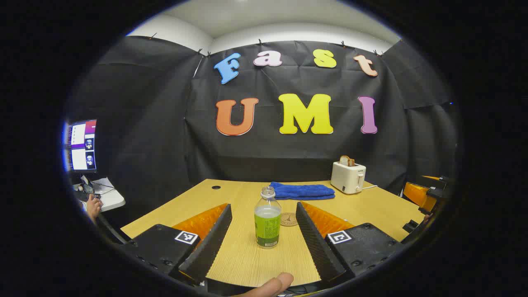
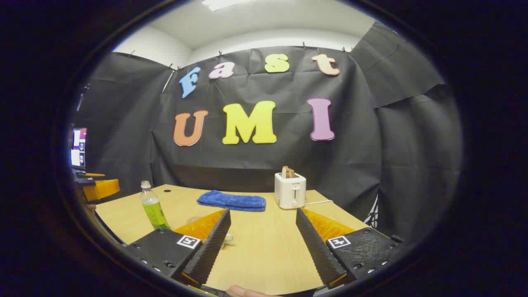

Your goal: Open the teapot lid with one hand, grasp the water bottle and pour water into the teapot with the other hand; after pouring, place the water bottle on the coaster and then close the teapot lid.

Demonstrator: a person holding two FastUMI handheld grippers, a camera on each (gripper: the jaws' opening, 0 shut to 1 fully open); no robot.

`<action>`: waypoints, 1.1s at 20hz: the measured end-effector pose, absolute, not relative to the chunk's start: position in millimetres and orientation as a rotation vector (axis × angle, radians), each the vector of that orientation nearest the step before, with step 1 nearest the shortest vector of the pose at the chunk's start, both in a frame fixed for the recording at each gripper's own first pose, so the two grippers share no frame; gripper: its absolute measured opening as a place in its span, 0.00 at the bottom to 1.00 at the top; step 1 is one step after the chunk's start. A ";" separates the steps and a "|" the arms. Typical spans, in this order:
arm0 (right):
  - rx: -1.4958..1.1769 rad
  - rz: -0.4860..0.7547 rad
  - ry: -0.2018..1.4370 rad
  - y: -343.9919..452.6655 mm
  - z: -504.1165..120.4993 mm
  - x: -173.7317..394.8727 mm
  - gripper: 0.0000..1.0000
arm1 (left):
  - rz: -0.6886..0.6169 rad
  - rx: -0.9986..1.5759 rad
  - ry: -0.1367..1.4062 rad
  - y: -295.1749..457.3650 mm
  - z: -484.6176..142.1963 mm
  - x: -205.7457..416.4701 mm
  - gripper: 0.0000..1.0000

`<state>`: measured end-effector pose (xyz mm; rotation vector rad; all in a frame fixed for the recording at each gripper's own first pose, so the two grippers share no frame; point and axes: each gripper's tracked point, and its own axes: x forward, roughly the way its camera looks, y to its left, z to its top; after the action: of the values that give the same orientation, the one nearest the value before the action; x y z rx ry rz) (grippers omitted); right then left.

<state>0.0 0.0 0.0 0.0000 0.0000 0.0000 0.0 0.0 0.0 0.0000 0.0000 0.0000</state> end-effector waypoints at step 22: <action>0.023 0.146 0.032 69.4 -46.5 61.7 0.96 | 0.017 -0.033 -0.013 9.9 2.4 0.8 0.98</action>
<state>61.7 69.4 -46.5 0.0232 0.0319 0.1462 0.8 9.9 2.4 -0.0326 -0.0133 0.0170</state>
